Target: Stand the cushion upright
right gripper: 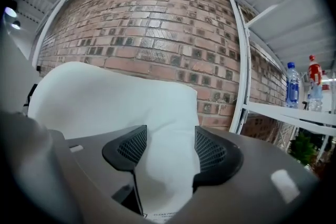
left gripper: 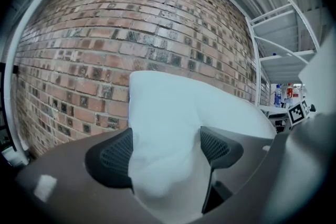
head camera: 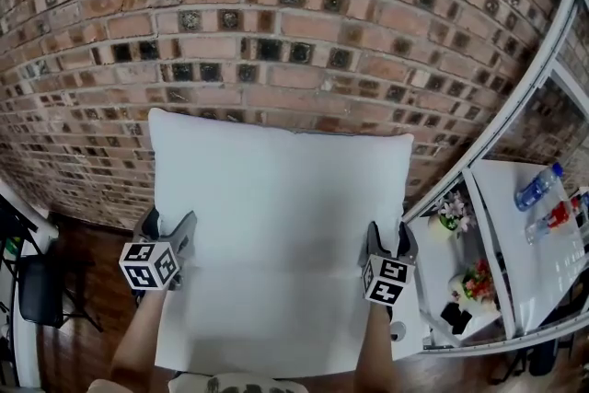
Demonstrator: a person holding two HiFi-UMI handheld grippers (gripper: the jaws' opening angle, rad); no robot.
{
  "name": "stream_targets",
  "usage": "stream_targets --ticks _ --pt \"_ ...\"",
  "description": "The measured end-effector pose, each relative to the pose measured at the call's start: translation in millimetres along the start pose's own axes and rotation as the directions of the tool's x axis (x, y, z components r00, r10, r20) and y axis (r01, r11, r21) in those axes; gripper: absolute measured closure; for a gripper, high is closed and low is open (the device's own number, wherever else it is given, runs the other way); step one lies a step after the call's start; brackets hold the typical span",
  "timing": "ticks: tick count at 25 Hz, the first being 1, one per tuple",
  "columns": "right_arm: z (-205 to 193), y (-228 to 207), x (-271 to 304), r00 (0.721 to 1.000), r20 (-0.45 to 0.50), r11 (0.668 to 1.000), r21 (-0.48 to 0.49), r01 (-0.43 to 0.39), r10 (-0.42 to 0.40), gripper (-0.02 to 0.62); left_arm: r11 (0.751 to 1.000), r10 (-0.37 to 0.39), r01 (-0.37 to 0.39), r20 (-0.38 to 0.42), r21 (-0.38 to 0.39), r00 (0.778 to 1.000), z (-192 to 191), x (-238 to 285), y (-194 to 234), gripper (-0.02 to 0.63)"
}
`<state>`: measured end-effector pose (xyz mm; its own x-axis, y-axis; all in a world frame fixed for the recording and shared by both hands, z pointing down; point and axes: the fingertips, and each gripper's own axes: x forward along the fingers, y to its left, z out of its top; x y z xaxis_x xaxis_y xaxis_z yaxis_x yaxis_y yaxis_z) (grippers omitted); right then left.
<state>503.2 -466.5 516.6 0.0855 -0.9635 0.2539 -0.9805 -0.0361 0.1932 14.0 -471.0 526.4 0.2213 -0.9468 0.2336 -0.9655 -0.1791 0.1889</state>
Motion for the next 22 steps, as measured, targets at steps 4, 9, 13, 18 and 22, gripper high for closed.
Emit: stream_targets --ticks 4,9,13,18,22 --pt "0.3 13.7 -10.6 1.000 0.005 1.000 -0.013 -0.020 0.021 0.350 0.999 0.014 -0.015 0.028 0.044 1.000 7.2 -13.8 -1.6 0.216" --pt "2.2 33.5 -24.5 0.998 0.006 0.998 -0.017 -0.057 0.057 0.370 0.997 -0.004 0.002 0.028 0.075 1.000 5.6 -25.5 -8.7 0.216" --pt "1.0 46.2 -34.5 0.996 0.007 0.996 -0.024 -0.086 0.086 0.395 0.996 -0.024 0.021 0.025 0.085 0.999 1.2 -30.6 -18.8 0.217" --pt "-2.6 67.4 -50.7 0.992 0.000 0.991 -0.034 -0.127 0.127 0.472 0.989 -0.085 0.085 -0.002 0.124 0.996 -6.1 -38.8 -36.5 0.294" --pt "-3.4 92.7 -71.3 0.987 -0.003 0.986 -0.042 -0.160 0.160 0.507 0.978 -0.137 0.138 -0.015 0.158 0.990 -12.7 -49.9 -51.4 0.338"
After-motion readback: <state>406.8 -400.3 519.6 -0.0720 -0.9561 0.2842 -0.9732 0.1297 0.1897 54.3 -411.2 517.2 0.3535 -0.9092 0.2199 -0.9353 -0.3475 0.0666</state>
